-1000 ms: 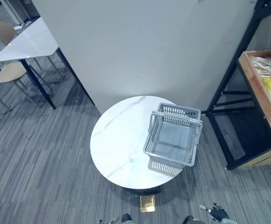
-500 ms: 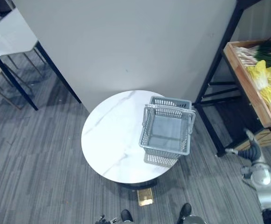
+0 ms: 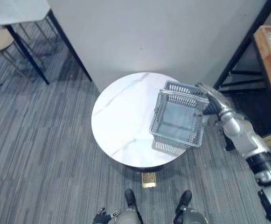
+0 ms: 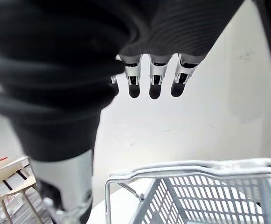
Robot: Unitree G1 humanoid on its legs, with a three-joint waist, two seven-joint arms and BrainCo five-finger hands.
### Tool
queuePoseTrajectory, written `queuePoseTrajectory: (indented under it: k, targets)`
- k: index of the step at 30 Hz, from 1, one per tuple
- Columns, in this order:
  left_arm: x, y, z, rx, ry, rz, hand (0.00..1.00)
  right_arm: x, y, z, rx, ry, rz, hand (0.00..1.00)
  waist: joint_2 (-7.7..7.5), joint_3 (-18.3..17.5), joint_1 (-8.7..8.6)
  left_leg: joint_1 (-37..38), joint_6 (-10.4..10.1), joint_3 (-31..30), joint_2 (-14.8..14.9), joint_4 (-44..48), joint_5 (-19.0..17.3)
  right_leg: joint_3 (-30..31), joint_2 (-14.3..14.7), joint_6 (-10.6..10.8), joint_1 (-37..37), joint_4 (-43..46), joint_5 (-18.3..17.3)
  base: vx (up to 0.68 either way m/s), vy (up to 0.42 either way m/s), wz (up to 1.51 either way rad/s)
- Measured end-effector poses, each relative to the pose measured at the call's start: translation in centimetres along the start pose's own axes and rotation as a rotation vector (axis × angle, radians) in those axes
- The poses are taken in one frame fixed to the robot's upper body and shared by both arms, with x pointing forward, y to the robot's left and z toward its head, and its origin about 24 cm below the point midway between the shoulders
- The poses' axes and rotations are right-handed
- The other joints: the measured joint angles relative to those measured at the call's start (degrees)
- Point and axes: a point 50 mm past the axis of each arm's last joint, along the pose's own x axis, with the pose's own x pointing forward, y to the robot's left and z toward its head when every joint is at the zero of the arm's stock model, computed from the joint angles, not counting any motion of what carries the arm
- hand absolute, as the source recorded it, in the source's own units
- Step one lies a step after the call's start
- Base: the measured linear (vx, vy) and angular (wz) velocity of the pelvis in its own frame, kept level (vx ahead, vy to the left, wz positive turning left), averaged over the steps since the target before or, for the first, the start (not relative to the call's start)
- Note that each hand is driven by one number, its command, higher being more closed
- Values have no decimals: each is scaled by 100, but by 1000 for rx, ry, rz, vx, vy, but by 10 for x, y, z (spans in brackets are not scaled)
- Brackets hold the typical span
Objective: Pick vegetable in the basket
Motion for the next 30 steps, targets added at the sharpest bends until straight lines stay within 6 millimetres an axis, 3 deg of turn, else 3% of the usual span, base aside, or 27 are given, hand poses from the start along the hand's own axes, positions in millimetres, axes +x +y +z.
queuePoseTrajectory:
  k: [3,13,20,30]
  targets:
    - [1,-1,5,-6,-14,3,0,16,-18,5,-25,1,-35,0,-5,110,45,-84,1,-130,-30,0,0,-91,-22,9,10,-29,6,64,9,16]
    - [5,-7,25,-9,-74,0,0,38,-50,-5,-24,115,-112,0,-10,545,173,-207,20,-272,-37,0,23,-213,-24,12,-13,-39,7,37,3,8]
    - [7,-10,34,-5,-98,5,0,43,-53,-4,54,143,-138,0,-22,594,184,-301,22,-293,-40,0,29,-212,-25,12,-87,-37,7,39,2,2]
    - [7,-10,44,9,-131,9,0,46,-41,2,81,135,-111,0,-143,740,172,-300,22,-281,-33,0,33,-196,-18,11,-95,-36,7,28,0,0]
